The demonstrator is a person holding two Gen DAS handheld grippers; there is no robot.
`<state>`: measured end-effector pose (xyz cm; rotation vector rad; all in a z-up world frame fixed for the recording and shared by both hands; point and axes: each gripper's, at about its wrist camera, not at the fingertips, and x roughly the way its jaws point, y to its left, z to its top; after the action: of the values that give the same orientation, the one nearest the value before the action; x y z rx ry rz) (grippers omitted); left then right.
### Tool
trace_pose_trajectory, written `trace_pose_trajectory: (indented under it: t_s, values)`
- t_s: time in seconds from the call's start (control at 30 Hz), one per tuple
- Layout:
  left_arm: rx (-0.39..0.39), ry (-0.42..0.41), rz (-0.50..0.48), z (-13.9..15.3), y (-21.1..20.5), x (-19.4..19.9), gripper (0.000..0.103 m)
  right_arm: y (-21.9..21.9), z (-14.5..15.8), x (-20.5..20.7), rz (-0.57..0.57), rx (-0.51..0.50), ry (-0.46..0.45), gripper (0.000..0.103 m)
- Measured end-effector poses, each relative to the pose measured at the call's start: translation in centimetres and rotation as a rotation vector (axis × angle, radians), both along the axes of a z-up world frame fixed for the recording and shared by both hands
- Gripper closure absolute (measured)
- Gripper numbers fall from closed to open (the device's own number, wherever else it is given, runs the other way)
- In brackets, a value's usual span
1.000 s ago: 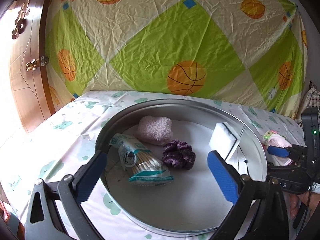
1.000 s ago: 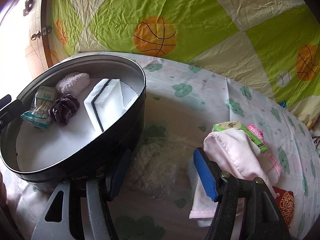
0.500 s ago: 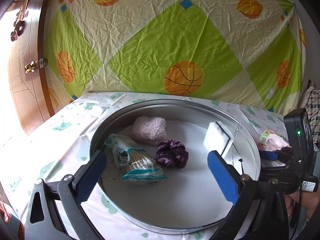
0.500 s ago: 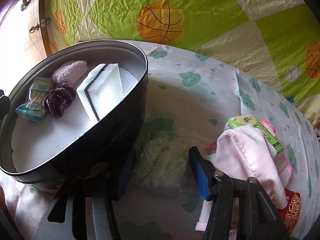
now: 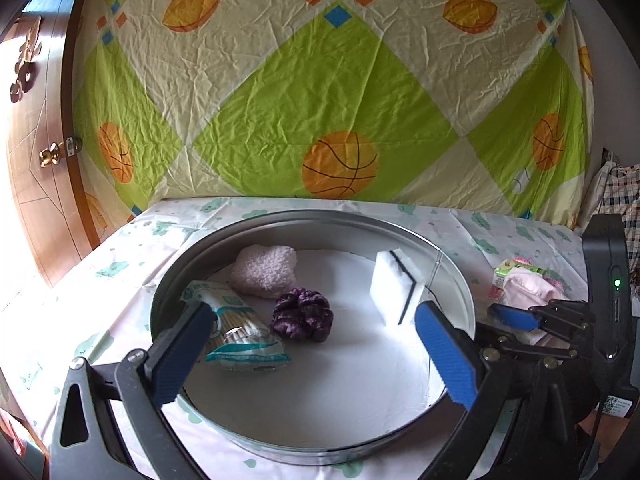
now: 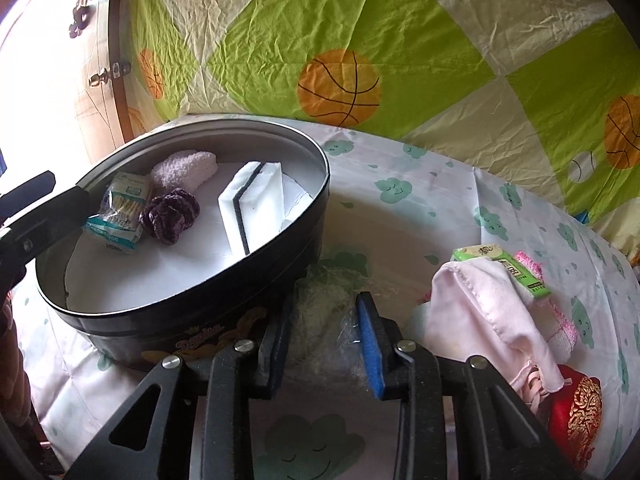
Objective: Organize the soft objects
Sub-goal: 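Move both tools away from the tin toward the pink cloth and red pouch, then grasp the clear plastic bag with the right tool while the left tool grasps the pink cloth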
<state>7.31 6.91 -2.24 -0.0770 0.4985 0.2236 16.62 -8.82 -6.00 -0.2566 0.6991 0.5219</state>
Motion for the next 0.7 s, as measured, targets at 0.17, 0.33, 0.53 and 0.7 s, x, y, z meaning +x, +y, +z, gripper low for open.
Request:
trace_pose_trajectory:
  t_s: [0.17,0.33,0.53,0.7]
  values:
    - [0.008,-0.005,-0.028,0.5,-1.8,0.3,0.001,-2.8,1.4,-1.6,-0.045,0.061,-0.077,0.069]
    - [0.008,0.005,-0.086,0.5,-4.9,1.4,0.001,-7.6,3.4,-2.6,-0.156,0.104,-0.173,0.069]
    - [0.042,0.008,-0.194,0.5,-10.5,3.2,0.001,-13.2,3.7,-1.9,-0.309,0.103,-0.208,0.069]
    - [0.04,0.027,-0.294,0.1,-14.5,5.0,0.001,-16.4,3.1,-1.1,-0.381,0.133,-0.188,0.069]
